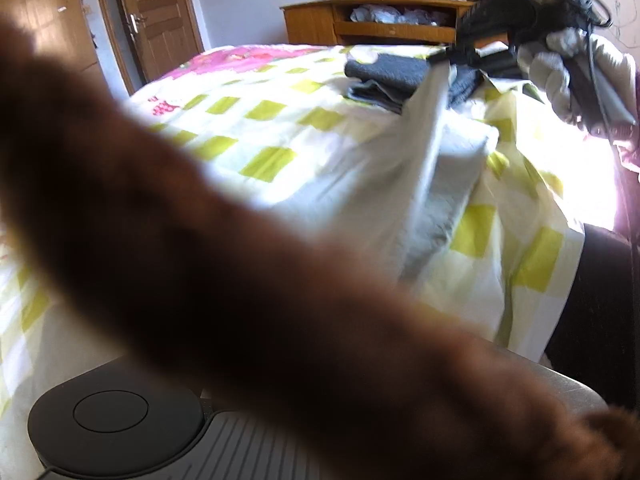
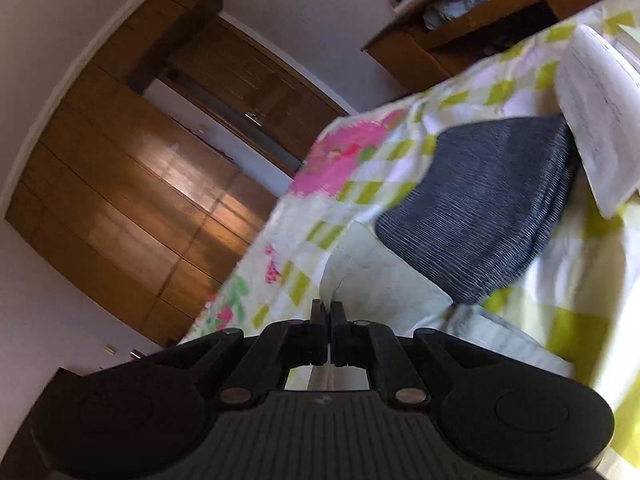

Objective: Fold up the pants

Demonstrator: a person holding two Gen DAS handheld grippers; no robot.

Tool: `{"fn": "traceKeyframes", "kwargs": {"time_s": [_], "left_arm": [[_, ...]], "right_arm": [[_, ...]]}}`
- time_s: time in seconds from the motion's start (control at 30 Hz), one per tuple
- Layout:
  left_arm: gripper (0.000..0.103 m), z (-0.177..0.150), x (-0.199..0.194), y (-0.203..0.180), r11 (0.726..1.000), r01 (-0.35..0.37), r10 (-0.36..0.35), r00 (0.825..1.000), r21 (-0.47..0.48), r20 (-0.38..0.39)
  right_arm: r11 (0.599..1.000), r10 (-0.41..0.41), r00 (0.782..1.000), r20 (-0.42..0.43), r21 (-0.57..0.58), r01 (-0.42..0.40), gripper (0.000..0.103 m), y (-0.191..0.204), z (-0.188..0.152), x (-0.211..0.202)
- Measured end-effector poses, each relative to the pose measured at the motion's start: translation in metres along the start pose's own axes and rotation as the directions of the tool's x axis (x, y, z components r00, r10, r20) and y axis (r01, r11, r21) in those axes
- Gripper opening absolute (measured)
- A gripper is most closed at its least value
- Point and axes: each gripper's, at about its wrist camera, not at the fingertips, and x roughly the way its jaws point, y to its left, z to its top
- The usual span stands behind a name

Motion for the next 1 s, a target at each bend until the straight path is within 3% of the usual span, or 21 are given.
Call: {"fn": "traceKeyframes", "kwargs": {"time_s": [0.1, 0.2, 0.27, 0.57, 0.63, 0.7, 0.77, 0.93, 1.0], "left_arm": [[0.028, 0.005, -0.006, 0.004, 1.000, 0.000, 0.000, 0.999, -0.023, 0.033], [0.030, 0.001, 0.004, 0.001, 1.000, 0.022, -0.022, 1.000, -0.022, 0.017], [0.030, -0.006, 0.013, -0.005, 0.999, 0.033, -0.033, 0.999, -0.008, -0.016], [0.030, -0.008, 0.016, -0.008, 0.999, 0.040, -0.040, 0.999, -0.001, -0.030], [0.030, -0.006, 0.013, -0.008, 0.999, 0.041, -0.041, 0.999, 0.005, -0.019], [0.030, -0.005, 0.012, -0.010, 0.999, 0.041, -0.041, 0.999, 0.012, -0.017], [0.030, -0.008, 0.013, -0.011, 0.999, 0.045, -0.044, 0.999, 0.011, -0.021], [0.030, -0.013, 0.013, -0.014, 0.999, 0.054, -0.053, 0.998, 0.011, -0.026], [0.030, -0.014, 0.013, -0.014, 0.998, 0.056, -0.055, 0.998, 0.012, -0.025]], "right_arm": [[0.996, -0.073, 0.997, 0.022, -0.039, 0.074, 0.020, -0.013, -0.011, -0.014], [0.974, -0.227, 0.969, -0.097, -0.001, 0.228, 0.021, -0.055, -0.034, -0.009], [0.960, -0.275, 0.955, -0.114, 0.023, 0.279, 0.021, -0.072, -0.044, -0.012], [0.965, -0.258, 0.962, -0.088, 0.026, 0.261, 0.020, -0.065, -0.034, -0.021], [0.957, -0.285, 0.951, -0.121, 0.013, 0.289, 0.021, -0.069, -0.036, -0.018], [0.942, -0.328, 0.925, -0.193, 0.007, 0.336, 0.024, -0.078, -0.039, -0.014], [0.935, -0.347, 0.918, -0.192, 0.006, 0.355, 0.025, -0.082, -0.042, -0.022], [0.935, -0.349, 0.918, -0.189, -0.002, 0.355, 0.046, -0.079, -0.040, -0.039], [0.935, -0.345, 0.915, -0.211, 0.011, 0.355, 0.047, -0.082, -0.040, -0.034]]}}
